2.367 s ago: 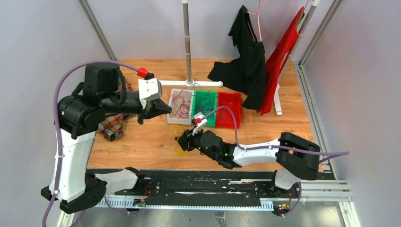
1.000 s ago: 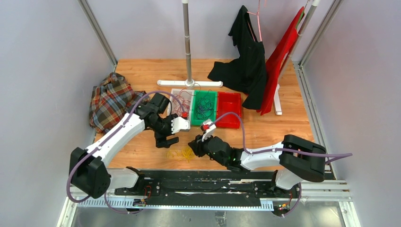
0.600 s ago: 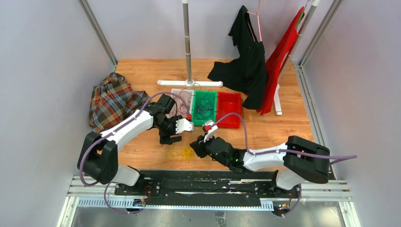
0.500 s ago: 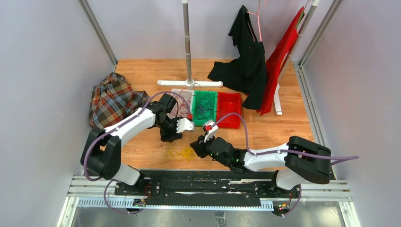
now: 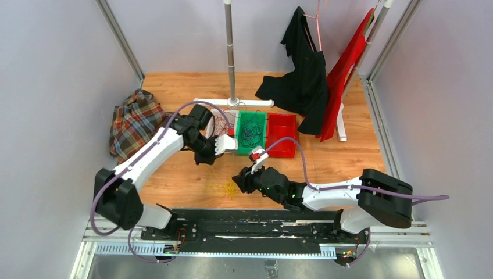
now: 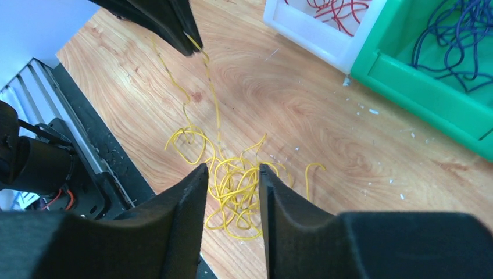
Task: Untangle the cables
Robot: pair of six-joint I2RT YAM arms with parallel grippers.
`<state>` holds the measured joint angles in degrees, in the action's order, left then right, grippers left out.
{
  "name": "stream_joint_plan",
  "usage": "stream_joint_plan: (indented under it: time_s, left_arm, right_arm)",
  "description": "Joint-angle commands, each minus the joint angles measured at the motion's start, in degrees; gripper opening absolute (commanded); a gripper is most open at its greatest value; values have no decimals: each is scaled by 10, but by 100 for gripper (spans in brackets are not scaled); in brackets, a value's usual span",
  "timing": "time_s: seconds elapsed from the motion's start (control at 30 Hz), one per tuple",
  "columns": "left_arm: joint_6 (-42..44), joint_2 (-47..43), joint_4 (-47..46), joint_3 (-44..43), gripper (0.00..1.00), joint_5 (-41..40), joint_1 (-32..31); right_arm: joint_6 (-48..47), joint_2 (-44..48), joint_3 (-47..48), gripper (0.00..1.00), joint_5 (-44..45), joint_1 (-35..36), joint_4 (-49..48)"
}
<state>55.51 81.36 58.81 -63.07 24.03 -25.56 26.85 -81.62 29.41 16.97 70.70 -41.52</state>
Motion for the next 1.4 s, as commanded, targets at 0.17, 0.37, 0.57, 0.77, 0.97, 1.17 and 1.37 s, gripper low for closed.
stream_joint_plan:
  time_s: [0.17,0.37,0.57,0.77,0.97,1.17,1.37]
  left_arm:
    - [-113,-103,145,-159,1,98,3]
    - [-146,-114,192,-242,1,136,0]
    - [-152,-126,211,-273,0,141,-16]
    - [-170,-131,215,-294,0,150,-30]
    - [-173,-135,219,-313,0,157,-35]
    - [-177,-135,220,-326,0,163,-38]
    - [-183,-132,223,-352,0,172,-39]
  right_arm:
    - [-69,25,104,48,-11,-6,30]
    - [-84,33,150,49,-35,-5,41]
    - [-86,31,162,48,-46,-4,41]
    - [-86,16,176,46,-44,-3,38]
    - [-80,-10,192,45,-49,-4,34]
    - [-73,-34,206,45,-54,-4,24]
    - [-65,-67,218,45,-55,-4,13]
